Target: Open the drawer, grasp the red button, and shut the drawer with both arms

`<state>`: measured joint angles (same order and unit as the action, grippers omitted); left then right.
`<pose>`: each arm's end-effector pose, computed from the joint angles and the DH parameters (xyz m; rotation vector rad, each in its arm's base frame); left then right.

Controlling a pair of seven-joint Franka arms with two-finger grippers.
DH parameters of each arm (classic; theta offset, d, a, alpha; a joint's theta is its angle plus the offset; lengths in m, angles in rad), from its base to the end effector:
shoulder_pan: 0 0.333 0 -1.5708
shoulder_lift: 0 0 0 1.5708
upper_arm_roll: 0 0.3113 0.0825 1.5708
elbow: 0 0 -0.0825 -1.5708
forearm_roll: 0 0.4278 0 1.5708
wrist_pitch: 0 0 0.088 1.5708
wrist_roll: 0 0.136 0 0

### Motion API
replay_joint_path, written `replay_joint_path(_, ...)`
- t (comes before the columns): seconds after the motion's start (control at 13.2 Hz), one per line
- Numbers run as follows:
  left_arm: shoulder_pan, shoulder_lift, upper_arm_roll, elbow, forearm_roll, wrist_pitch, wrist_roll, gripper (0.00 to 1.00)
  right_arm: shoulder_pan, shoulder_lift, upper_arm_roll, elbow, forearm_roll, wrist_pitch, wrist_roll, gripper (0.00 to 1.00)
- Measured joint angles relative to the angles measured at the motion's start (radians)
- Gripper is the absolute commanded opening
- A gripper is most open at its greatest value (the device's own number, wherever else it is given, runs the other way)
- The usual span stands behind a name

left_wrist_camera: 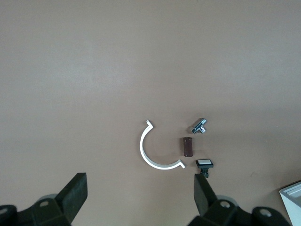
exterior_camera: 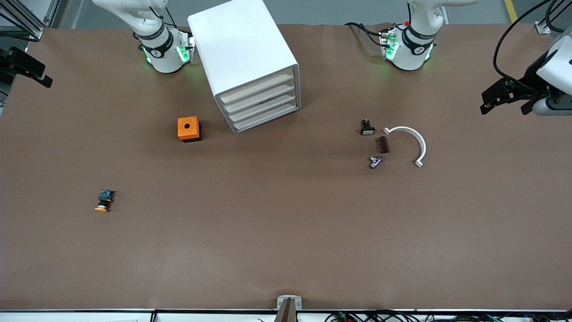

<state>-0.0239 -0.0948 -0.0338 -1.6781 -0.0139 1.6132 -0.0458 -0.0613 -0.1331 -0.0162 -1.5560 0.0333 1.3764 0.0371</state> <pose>0.5724 -0.0357 0.5945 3.1290 -0.0179 0.0458 0.5317 -0.0369 0.6573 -3.1003 0.1687 0.0711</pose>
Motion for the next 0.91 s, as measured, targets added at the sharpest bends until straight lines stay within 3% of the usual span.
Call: replay_joint_path(0.91, 0.002, 0.040, 0.004, -0.012, 0.000, -0.072, -0.002, 1.00, 0.000, 0.000, 0.000, 0.000, 0.000, 0.001, 0.000, 1.00)
